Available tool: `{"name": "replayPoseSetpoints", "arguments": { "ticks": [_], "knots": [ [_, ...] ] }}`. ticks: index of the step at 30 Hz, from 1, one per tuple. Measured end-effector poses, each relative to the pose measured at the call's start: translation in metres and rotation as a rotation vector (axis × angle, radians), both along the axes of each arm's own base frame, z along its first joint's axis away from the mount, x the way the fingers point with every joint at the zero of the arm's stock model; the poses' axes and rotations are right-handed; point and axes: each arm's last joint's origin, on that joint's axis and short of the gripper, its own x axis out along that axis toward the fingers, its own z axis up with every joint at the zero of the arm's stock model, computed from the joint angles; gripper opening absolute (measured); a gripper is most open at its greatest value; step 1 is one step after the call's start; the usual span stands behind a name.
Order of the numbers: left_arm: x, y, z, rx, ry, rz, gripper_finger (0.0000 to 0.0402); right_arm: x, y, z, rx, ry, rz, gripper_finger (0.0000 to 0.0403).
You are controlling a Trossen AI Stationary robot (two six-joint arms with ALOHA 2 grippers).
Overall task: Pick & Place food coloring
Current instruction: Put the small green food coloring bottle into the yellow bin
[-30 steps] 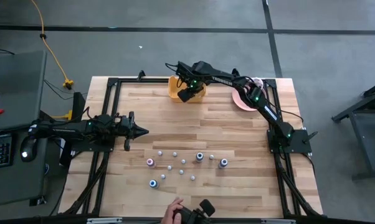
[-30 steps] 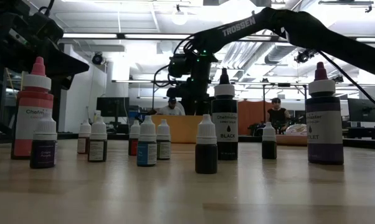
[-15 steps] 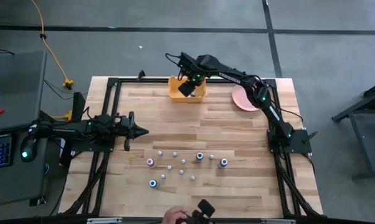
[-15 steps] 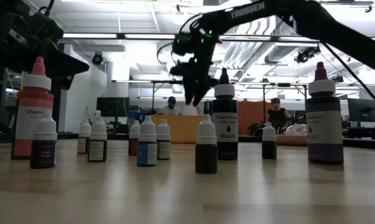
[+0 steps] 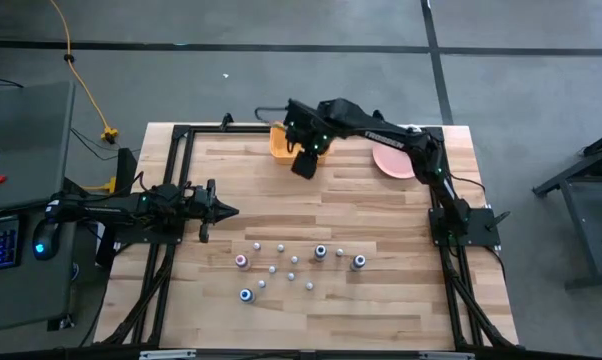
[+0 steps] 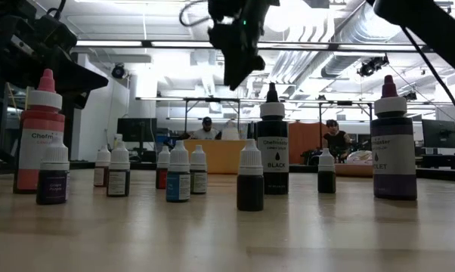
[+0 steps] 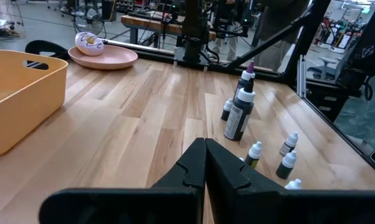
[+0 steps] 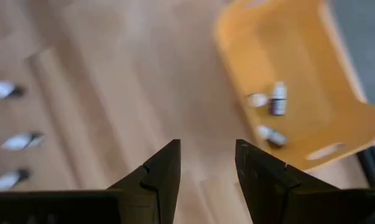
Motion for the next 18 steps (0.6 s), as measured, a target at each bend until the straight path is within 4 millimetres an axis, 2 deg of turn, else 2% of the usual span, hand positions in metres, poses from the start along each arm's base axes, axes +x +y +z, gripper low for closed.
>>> {"name": "replayPoseSetpoints", "arguments": {
  "ticks": [6,12,18],
  "knots": [
    [0.000,0.000,0.000,0.000,0.001,0.000,0.0001,-0.005,0.044,0.014,0.016,0.043,0.088,0.0142],
    [0.000,0.000,0.000,0.000,0.000,0.000,0.0001,-0.008,0.095,0.015,-0.021,0.131,0.138,0.0142],
    [0.000,0.000,0.000,0.000,0.000,0.000,0.0001,-0.009,0.128,0.015,-0.014,0.157,0.105,0.0142]
  ]
}}
